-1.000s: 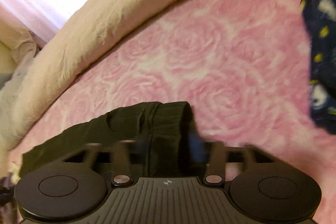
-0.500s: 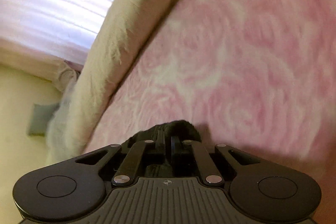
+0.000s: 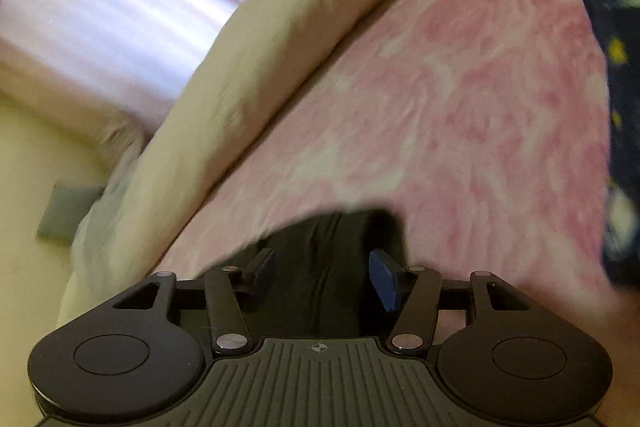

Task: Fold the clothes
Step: 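Grasp the waistband corner with the right tool and lift it toward the hems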

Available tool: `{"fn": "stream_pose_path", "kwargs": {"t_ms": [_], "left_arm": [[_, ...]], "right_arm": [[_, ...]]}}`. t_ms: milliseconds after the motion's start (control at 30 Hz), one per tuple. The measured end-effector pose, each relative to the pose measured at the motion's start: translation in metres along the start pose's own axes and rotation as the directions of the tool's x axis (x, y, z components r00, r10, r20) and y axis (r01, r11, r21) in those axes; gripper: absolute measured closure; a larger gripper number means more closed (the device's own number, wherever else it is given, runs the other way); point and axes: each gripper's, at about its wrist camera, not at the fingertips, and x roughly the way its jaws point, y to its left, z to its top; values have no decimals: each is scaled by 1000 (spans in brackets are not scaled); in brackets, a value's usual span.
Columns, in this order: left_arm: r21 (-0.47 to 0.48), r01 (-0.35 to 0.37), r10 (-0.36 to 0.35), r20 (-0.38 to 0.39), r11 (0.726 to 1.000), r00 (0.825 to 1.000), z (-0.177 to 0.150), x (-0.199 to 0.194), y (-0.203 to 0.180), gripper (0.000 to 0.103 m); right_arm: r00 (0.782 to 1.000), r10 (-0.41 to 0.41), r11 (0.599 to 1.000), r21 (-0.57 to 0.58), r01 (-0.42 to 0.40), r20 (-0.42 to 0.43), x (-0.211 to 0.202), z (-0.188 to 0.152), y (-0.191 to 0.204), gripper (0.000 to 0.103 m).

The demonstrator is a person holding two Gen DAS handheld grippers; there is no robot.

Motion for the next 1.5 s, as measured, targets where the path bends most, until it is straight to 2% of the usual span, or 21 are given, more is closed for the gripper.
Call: {"fn": "stream_pose_path", "kwargs": {"t_ms": [67,133,233,333,467,667,767,867,933,1067,1100,1133,1200,1267,1367,1433,1500], "left_arm": [[-10,8,-8,-8,1000,1000,-3,-1,1,97],[-13,15,-15,-16,1000,1000,-7,-4,1,97],[-11,18,-18,-29,1000,999,-12,-7,2,97],[-15,12,-12,-43,1000,999,-18,-8,3,97],[-24,15,-16,-51,1000,999,-22,-7,2,97],[-28,30,-32,-66,999,997,-27,-2,-3,97],[-28,32,-34,-72,999,997,-28,-1,-3,97],[-25,29,-31,-76,999,997,-29,0,-3,97],[-23,23,-24,-79,999,997,-29,2,-2,97],[-27,25,-28,-88,999,996,-30,6,-3,97],[-27,28,-30,-90,999,995,-30,7,-4,97],[-26,31,-33,-94,999,995,-30,8,-5,97],[-27,35,-37,-100,999,994,-30,9,-6,97],[-20,38,-40,-97,999,995,-30,9,-7,97],[-9,28,-29,-97,1000,995,-29,11,-7,97],[-13,24,-25,-101,1000,995,-30,13,-7,97],[-9,25,-26,-101,1000,995,-30,13,-8,97]], "right_arm": [[997,20,1000,-12,-21,-78,-11,-17,-2,49],[988,8,1000,-13,-10,-152,-14,-32,-7,60],[984,5,1000,4,-4,-178,-13,-44,-16,62],[987,28,999,32,-23,-156,-10,-43,-21,62],[983,29,999,-30,-35,-180,0,-31,-16,62],[960,108,994,4,-111,-256,4,-30,-23,64],[954,152,988,71,-138,-258,1,-30,-38,73],[953,197,975,145,-166,-230,-1,-28,-48,74],[951,220,972,130,-196,-216,2,-22,-40,74],[927,335,941,102,-322,-170,4,-8,-17,74],[926,341,938,122,-324,-162,3,-9,-20,74],[927,343,936,146,-322,-154,2,-11,-25,74],[940,257,959,180,-220,-224,6,-23,-42,74],[928,254,955,221,-196,-273,11,-36,-54,78],[941,233,965,178,-192,-247,11,-36,-41,78],[955,197,974,152,-166,-220,14,-36,-33,99],[966,150,986,101,-131,-210,15,-37,-22,99]]}}
